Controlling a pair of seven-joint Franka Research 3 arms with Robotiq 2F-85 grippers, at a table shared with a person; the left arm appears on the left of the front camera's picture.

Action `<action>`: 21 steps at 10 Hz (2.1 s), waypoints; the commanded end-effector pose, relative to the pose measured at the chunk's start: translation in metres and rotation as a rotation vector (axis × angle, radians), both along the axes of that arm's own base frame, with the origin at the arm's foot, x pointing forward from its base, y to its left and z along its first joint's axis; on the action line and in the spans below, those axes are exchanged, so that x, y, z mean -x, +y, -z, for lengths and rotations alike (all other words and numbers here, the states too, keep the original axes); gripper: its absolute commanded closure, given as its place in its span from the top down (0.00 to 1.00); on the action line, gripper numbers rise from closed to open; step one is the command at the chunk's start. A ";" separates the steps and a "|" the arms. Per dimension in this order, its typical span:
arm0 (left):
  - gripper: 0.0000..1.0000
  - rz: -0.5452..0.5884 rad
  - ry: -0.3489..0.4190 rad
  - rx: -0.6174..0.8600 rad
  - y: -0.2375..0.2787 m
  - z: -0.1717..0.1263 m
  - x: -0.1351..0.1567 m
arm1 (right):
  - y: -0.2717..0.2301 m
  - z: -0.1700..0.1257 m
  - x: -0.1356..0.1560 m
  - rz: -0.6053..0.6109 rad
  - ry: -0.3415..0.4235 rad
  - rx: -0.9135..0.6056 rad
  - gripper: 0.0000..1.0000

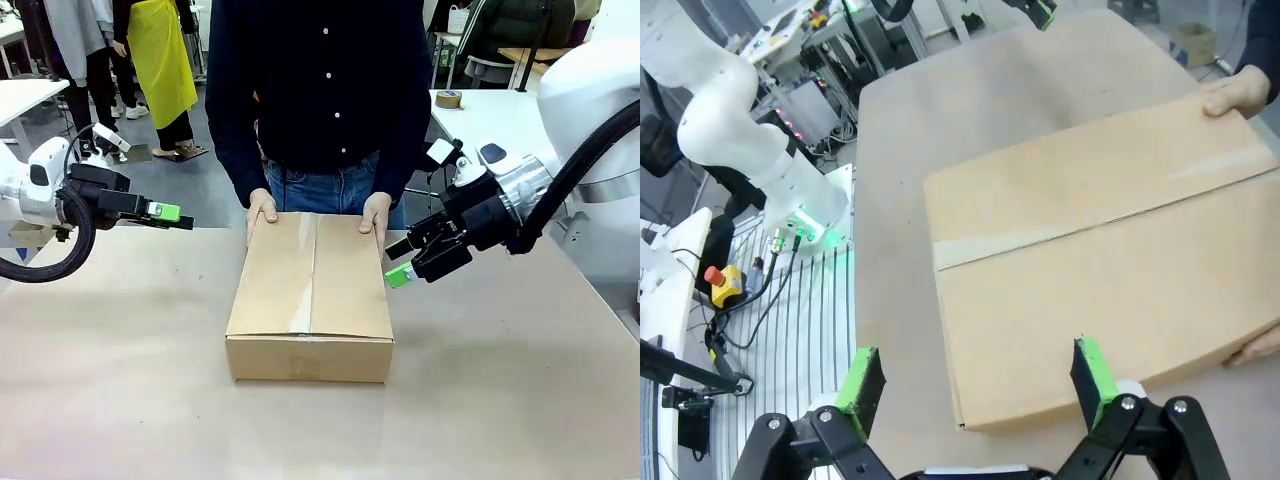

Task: Pack the gift set into the box.
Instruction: Press and hold the closed box until the human finishes sealing it.

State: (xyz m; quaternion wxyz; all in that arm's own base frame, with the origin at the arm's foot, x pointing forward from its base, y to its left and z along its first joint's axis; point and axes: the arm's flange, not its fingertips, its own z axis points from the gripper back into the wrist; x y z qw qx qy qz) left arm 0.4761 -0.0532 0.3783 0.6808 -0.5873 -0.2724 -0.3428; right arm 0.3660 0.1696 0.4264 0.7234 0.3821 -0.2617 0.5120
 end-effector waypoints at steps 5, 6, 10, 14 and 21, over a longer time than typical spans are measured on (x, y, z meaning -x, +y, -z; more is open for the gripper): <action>1.00 -0.190 -0.883 -0.086 -0.115 0.023 0.008 | 0.034 0.030 -0.055 -0.249 -0.394 -0.146 1.00; 1.00 -0.150 -0.851 -0.137 -0.125 0.034 0.002 | 0.043 0.039 -0.067 -0.244 -0.390 -0.145 1.00; 1.00 0.104 -0.762 -0.189 -0.144 0.056 -0.012 | 0.056 0.078 -0.097 -0.134 -0.341 -0.198 1.00; 1.00 0.168 -0.721 -0.234 -0.161 0.060 -0.018 | 0.030 0.112 -0.112 -0.083 -0.284 -0.188 1.00; 1.00 0.188 -0.682 -0.348 -0.153 0.063 -0.031 | 0.023 0.118 -0.113 -0.090 -0.229 -0.177 1.00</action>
